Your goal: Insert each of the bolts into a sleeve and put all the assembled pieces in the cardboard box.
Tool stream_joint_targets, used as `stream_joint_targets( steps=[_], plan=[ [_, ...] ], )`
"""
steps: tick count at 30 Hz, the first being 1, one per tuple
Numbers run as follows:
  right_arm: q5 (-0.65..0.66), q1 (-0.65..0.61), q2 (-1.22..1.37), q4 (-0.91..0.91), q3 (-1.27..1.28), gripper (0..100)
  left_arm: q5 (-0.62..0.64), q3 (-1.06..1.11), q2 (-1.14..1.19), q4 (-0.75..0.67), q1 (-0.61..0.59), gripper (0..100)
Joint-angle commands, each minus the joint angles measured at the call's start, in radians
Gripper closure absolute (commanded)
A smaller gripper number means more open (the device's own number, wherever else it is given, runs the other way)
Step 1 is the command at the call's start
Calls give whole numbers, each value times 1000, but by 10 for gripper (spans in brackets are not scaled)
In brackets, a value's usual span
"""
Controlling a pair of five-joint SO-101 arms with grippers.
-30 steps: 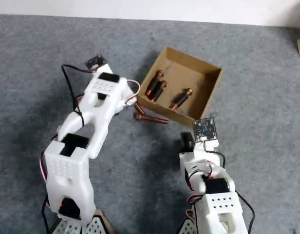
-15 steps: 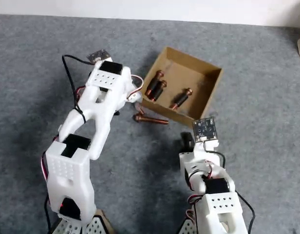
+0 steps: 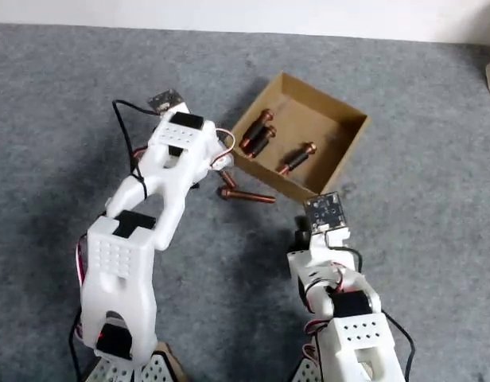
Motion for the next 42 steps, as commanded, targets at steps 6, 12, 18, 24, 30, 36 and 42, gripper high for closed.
stream_joint_targets(
  steps=[6,12,18,24,30,36,42],
  plan=[
    [15,-8,-22,-21,-8,994,0,-54,-1,-44,-30,806],
    [15,-5,-22,-21,-8,994,-164,-48,-1,-21,-76,971],
    [15,-4,-24,18,-19,994,-370,-54,-22,49,-62,997],
    [15,-4,-24,50,-19,994,-436,-44,-180,117,-50,997],
    [8,-5,-25,51,-21,994,-462,119,-366,152,19,997],
    [-64,15,-30,134,-96,994,-463,473,-607,-164,88,997],
    [-94,12,-278,223,-110,994,-462,855,-874,-585,85,997]
  ],
)
